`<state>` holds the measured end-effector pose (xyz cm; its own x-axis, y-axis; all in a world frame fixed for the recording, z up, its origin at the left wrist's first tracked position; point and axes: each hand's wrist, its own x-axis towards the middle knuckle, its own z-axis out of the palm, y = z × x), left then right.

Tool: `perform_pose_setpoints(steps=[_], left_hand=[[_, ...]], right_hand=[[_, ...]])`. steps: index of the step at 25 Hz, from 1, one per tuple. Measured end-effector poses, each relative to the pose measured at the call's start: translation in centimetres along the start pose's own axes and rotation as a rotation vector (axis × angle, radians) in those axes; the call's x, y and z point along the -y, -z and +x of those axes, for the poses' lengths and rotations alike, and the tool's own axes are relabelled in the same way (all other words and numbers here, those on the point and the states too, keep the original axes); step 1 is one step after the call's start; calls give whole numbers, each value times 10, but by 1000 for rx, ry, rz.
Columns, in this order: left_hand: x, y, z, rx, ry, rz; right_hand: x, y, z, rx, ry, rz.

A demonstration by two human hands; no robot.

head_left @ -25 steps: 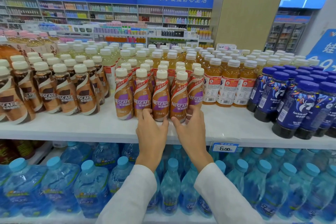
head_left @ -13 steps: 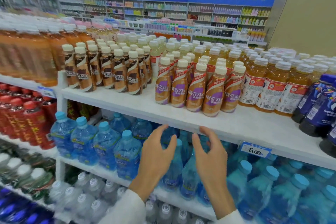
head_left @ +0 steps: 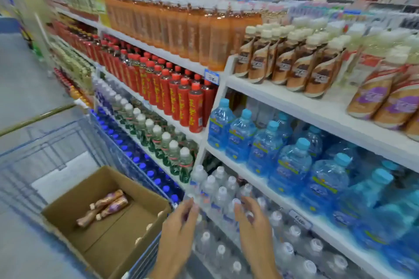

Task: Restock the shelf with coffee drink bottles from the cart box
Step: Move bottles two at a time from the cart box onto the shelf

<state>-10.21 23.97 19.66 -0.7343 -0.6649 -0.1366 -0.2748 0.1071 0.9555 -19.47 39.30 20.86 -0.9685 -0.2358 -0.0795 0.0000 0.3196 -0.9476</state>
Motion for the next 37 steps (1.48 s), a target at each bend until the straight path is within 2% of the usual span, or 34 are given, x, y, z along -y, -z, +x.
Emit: perform_pose_setpoints(steps=[3,7,13,20,29,34,37], left_hand=[[47,75,-13,-119,55,21],[103,152,-29,-299,195,-23],[158,218,-40,-380,320,-55],[189,228,1,-451,433,-63],[214,215,122,-474,634,-76],[252,211,189,-365,699,-8],[297,205,209,-228,762,38]], right_hand=[[-11,-73,-20,182,-54,-46],[-19,-151,-40,322,-102,-129],[-23,-226,-57,499,-149,-187],[-40,-289,-14,632,-186,-278],[-63,-355,79,763,-309,-367],[-70,-367,102,790,-377,-400],[-78,-371,106,738,-422,-427]])
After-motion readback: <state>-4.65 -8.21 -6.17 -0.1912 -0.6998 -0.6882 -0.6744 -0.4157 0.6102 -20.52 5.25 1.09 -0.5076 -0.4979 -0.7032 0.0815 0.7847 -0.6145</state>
